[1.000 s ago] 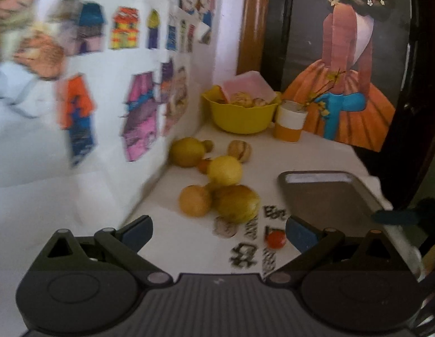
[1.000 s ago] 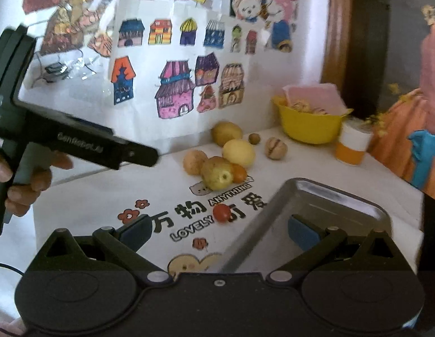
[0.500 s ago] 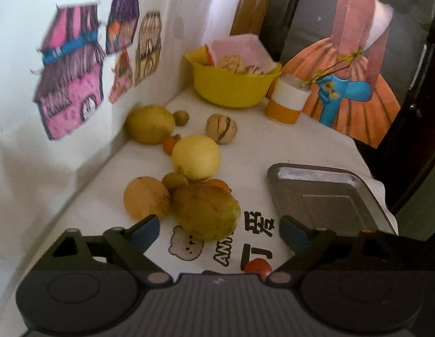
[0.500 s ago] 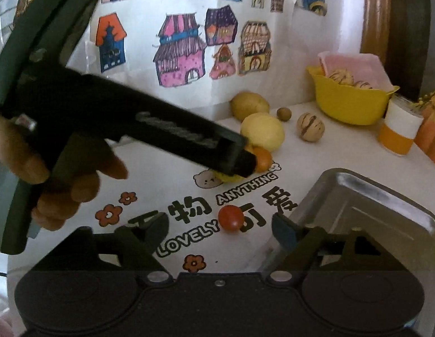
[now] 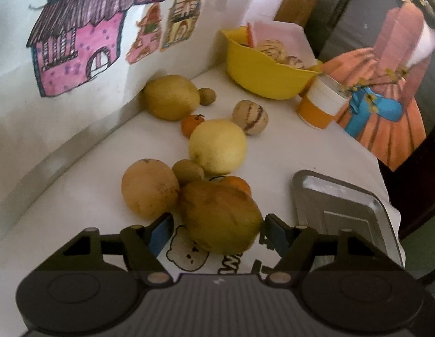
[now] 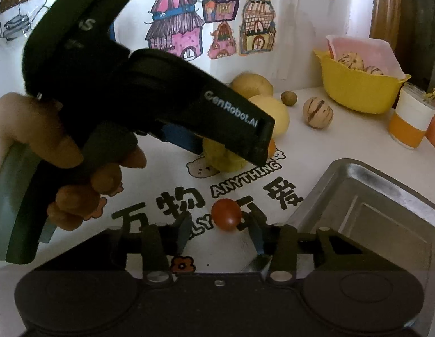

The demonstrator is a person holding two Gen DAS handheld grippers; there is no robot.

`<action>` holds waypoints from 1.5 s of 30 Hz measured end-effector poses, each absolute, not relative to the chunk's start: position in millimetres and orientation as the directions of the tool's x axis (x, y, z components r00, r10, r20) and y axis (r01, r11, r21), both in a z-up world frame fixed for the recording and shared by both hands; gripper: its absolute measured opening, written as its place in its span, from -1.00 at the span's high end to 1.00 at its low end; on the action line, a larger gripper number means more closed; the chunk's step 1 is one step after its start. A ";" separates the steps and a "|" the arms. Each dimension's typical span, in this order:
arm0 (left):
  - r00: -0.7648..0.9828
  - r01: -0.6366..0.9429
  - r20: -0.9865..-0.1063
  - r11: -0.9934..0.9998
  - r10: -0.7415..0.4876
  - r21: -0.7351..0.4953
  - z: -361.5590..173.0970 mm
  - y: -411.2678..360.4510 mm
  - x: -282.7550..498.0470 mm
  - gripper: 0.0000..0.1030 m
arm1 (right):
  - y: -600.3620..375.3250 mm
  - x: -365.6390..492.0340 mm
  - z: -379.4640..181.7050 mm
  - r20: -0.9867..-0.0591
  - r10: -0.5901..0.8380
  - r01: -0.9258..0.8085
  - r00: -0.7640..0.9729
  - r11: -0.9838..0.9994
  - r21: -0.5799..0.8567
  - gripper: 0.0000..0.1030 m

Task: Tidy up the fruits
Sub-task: 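Grasp the large green-brown pear with the left tool while the right tool grasps the small red fruit, then carry the pear with the left tool onto the metal tray while the right tool releases the red fruit there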

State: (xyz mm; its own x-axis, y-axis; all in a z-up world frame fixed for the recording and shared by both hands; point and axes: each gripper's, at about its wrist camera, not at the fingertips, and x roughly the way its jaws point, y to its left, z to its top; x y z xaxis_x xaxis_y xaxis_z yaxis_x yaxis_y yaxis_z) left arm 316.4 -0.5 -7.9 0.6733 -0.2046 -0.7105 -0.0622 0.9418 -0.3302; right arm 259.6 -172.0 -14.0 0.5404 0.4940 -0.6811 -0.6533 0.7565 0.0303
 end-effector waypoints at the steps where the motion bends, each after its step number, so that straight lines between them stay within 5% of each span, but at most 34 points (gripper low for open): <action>1: 0.672 -0.067 -0.713 0.942 -0.201 -0.328 -7.9 -0.8 317.4 -0.41 | -172.1 260.0 -13.9 -0.681 0.495 -0.653 0.539 0.756 0.033 0.15; 11: 0.667 -0.081 -0.718 0.937 -0.201 -0.339 -5.8 -0.7 312.2 -0.22 | -172.9 259.9 -13.0 -0.677 0.486 -0.630 0.553 0.775 0.043 0.53; 45: 0.719 0.092 -0.620 0.927 -0.314 -0.363 4.3 -30.8 220.1 -0.14 | -255.1 204.6 21.3 -0.600 0.428 -0.457 0.676 0.882 0.114 0.54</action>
State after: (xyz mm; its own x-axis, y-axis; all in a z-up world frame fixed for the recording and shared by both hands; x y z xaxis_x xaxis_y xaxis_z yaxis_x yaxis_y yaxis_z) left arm 220.1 -30.8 4.3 0.7189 -0.3142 -0.6201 0.0922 0.9273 -0.3628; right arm 204.6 -255.1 21.3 0.6760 0.4280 -0.5999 -0.4571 0.8820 0.1143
